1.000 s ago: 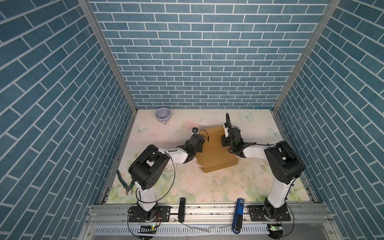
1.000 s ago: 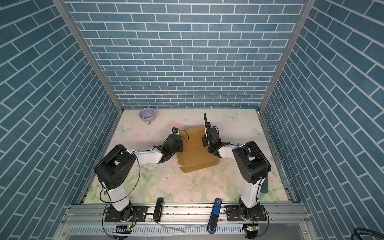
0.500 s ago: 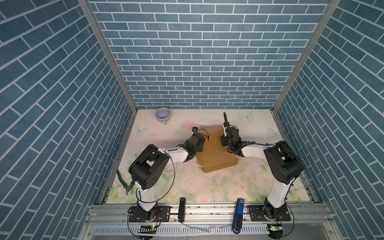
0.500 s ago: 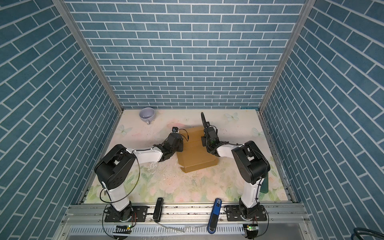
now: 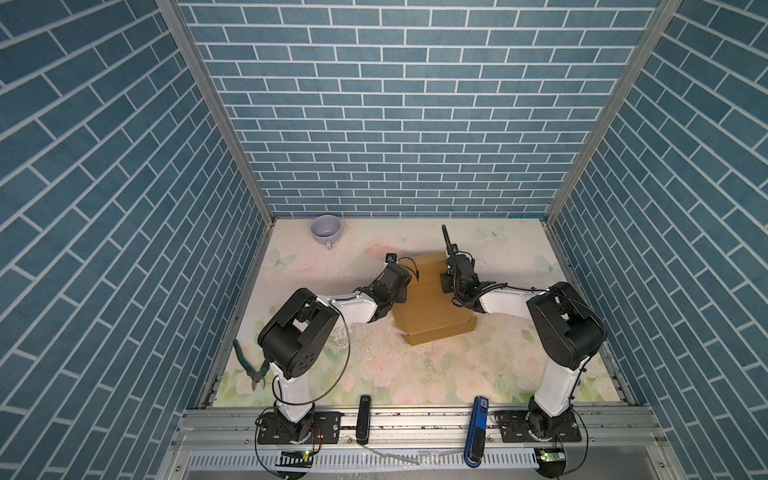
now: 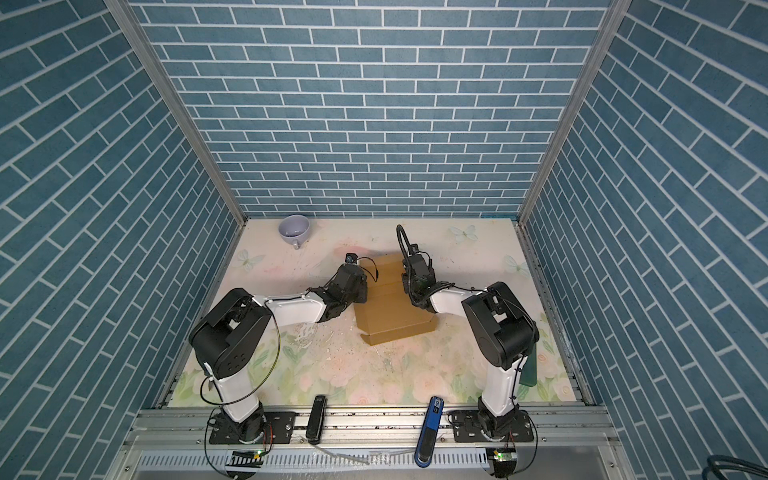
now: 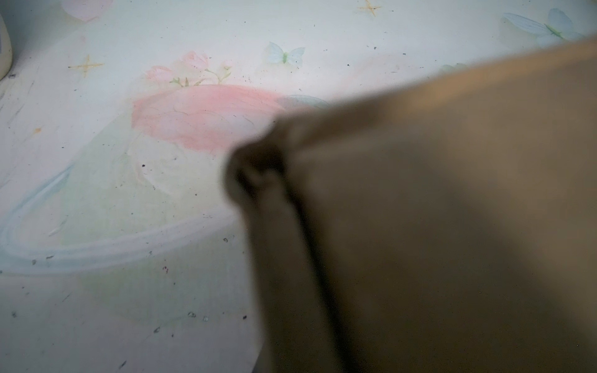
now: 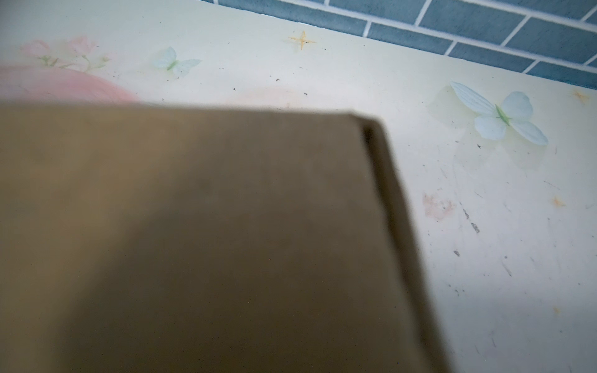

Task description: Fold the paper box

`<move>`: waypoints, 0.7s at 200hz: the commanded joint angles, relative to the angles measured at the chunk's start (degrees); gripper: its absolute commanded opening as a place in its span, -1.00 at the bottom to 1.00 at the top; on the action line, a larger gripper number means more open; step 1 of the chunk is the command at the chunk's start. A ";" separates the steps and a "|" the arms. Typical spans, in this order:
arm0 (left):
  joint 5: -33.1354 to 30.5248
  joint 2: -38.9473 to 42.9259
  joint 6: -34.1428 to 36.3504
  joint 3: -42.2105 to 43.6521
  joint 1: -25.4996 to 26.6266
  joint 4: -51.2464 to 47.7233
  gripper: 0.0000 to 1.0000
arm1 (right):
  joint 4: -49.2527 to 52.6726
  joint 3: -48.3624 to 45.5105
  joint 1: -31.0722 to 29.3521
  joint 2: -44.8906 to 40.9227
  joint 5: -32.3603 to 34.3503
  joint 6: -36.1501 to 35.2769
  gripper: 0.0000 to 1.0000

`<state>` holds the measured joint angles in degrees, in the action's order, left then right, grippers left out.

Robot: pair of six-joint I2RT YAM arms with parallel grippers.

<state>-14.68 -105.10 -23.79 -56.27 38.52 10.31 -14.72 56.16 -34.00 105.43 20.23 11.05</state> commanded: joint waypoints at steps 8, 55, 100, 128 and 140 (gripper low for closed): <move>3.78 -2.13 0.48 -0.68 0.50 -3.56 -0.74 | 6.35 1.10 -0.29 1.98 3.00 -0.72 -0.89; 4.06 -2.30 0.44 -1.21 0.42 -3.76 -0.73 | 5.61 0.93 -0.24 1.01 -1.83 -0.79 -0.63; 4.25 -2.05 0.74 -1.22 0.33 -4.15 -0.73 | 5.24 1.28 -0.22 2.39 -2.30 -0.68 -0.49; 4.39 -2.04 0.71 -1.21 0.30 -4.42 -0.73 | 4.04 1.44 -0.17 3.54 -3.04 -0.41 -0.46; 4.44 -2.11 0.68 -1.21 0.28 -4.42 -0.73 | 3.56 1.61 -0.18 4.04 -3.35 -0.41 -0.45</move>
<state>-13.85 -105.56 -23.55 -57.19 38.41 9.69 -14.52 56.73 -34.00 106.37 19.25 11.22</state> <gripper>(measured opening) 0.135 0.270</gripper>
